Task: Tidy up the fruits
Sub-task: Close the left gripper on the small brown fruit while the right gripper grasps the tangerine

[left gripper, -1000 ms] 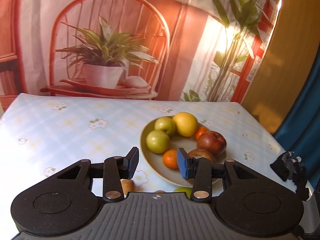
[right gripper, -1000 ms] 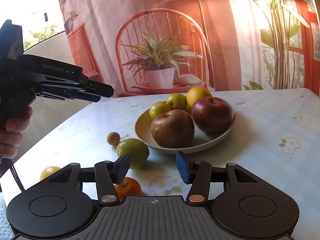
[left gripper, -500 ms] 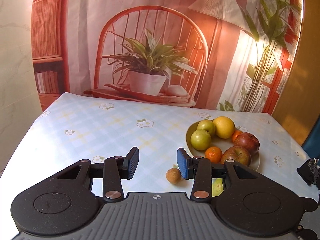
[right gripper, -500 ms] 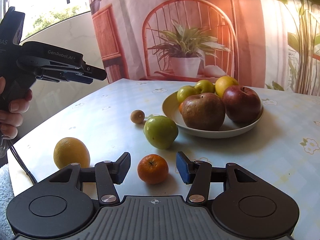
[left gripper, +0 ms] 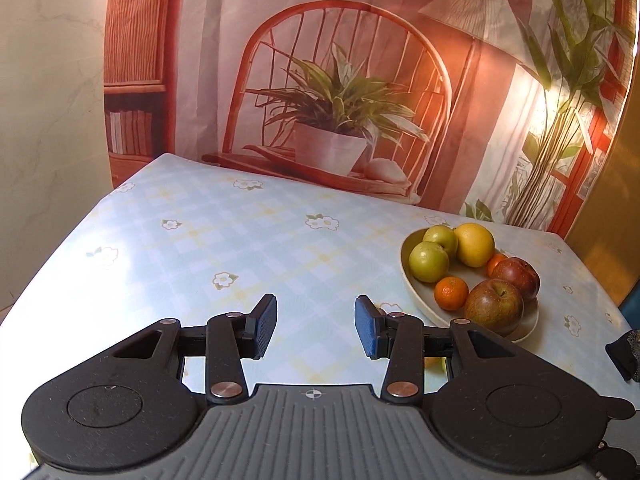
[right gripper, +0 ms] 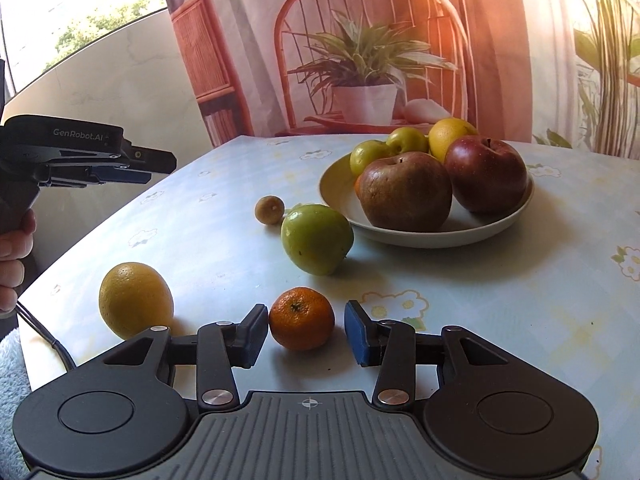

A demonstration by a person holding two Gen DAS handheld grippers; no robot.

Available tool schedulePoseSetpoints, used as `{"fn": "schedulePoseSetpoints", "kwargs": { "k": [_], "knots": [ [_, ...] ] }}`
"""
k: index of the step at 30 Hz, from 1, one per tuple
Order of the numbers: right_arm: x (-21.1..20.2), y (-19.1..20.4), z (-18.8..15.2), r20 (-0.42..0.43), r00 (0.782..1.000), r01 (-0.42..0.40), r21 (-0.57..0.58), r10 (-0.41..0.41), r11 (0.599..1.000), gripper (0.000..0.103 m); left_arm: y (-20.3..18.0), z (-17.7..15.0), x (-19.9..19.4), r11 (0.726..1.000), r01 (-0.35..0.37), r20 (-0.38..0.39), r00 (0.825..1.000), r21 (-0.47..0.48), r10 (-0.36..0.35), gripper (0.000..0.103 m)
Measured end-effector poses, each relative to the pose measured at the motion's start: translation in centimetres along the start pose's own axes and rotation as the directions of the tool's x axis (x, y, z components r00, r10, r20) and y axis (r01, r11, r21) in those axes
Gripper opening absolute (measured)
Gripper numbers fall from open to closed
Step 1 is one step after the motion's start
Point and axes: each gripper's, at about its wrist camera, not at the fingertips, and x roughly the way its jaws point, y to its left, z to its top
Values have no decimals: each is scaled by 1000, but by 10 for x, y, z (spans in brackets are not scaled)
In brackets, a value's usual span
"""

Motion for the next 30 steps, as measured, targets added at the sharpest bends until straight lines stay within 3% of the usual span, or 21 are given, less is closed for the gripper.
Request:
{"fn": "schedulePoseSetpoints", "kwargs": {
  "k": [6, 14, 24, 27, 30],
  "knots": [
    [-1, 2, -1, -4, 1000, -10, -12, 10, 1000, 33, -8, -8, -3, 998, 13, -1, 1000, 62, -13, 47],
    [-4, 1, -2, 13, 1000, 2, -19, -2, 1000, 33, -5, -10, -6, 999, -4, 6, 1000, 45, 4, 53],
    [-10, -3, -3, 51, 998, 30, 5, -31, 1000, 32, -8, -12, -5, 998, 3, -1, 1000, 59, -3, 53],
    [-10, -5, -3, 57, 998, 34, 17, -35, 999, 32, -8, -11, -3, 998, 33, -12, 999, 59, -32, 53],
    [-11, -5, -3, 59, 998, 33, 16, -34, 999, 32, -9, -2, 1, 987, 128, -32, 992, 93, -125, 53]
  ]
}}
